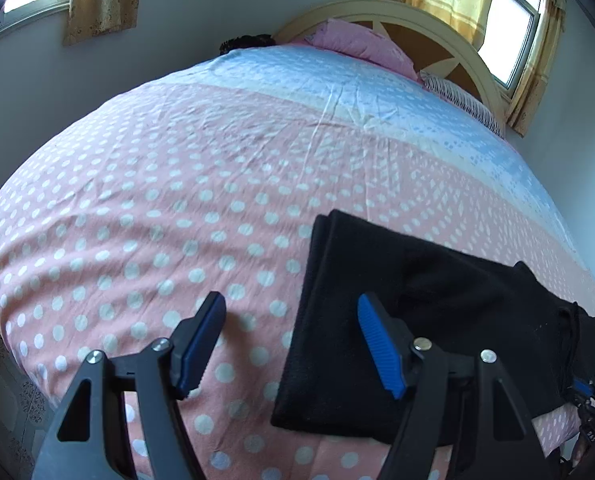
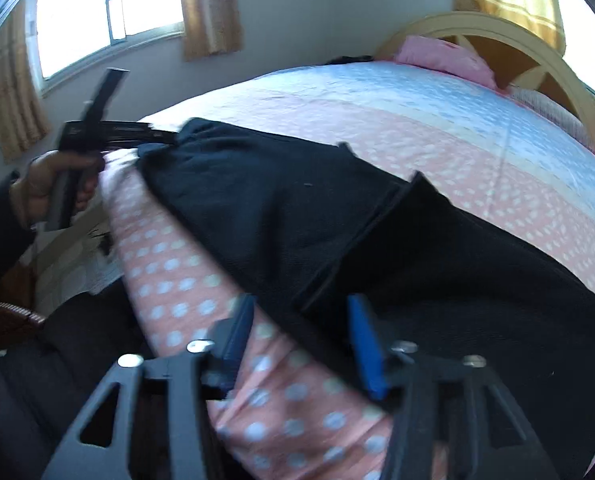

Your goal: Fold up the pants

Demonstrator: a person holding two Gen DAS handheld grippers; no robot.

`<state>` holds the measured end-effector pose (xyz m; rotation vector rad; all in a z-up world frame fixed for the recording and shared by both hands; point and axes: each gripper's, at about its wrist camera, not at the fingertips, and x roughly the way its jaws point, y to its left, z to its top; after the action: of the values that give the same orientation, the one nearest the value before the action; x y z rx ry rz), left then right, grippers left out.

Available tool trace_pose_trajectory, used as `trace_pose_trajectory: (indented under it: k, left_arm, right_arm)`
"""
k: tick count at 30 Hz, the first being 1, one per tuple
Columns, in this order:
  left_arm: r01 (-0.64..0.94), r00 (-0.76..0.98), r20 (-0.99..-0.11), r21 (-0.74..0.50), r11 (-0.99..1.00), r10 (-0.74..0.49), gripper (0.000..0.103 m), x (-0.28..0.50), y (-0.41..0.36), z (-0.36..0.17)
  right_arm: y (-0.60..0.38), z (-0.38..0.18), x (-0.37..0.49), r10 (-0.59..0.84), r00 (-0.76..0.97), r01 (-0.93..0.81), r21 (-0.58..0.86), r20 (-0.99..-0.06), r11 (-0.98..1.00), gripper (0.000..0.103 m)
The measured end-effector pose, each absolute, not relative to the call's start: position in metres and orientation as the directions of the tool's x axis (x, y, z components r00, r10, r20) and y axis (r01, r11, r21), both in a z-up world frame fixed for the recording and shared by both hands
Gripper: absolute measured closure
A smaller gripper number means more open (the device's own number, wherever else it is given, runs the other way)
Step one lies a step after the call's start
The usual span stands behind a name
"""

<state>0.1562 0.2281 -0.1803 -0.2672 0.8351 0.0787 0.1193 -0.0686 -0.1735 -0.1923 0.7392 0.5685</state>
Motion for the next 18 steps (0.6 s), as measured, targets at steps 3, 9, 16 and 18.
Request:
trace_pose_trajectory:
  k: [3,9,16,18]
  left_arm:
    - [-0.168,0.674,-0.738,-0.192,0.967,-0.030,0.030,0.156,0.227,-0.181]
    - [-0.184,0.682,-0.732,-0.172,0.968,0.000,0.029,0.157,0.233,-0.179]
    - [-0.134,0.679,-0.729,-0.232,0.963,-0.081,0.030,0.158,0.229,-0.184]
    - [-0.122,0.684,-0.723,-0.247,0.961,-0.099,0.032,0.157,0.229,-0.185]
  right_arm:
    - [-0.077,-0.171,0.117,0.411,0.616,-0.529,0.035,-0.672,0.848,0.050]
    - [-0.074,-0.183,0.118,0.365,0.604,-0.523,-0.007,-0.708,0.852,0.050]
    - [-0.090,-0.161,0.112,0.434,0.664,-0.513,0.051,-0.609,0.857,0.050]
    - [-0.095,-0.157,0.114,0.430,0.678,-0.492,0.067,-0.596,0.868,0.050]
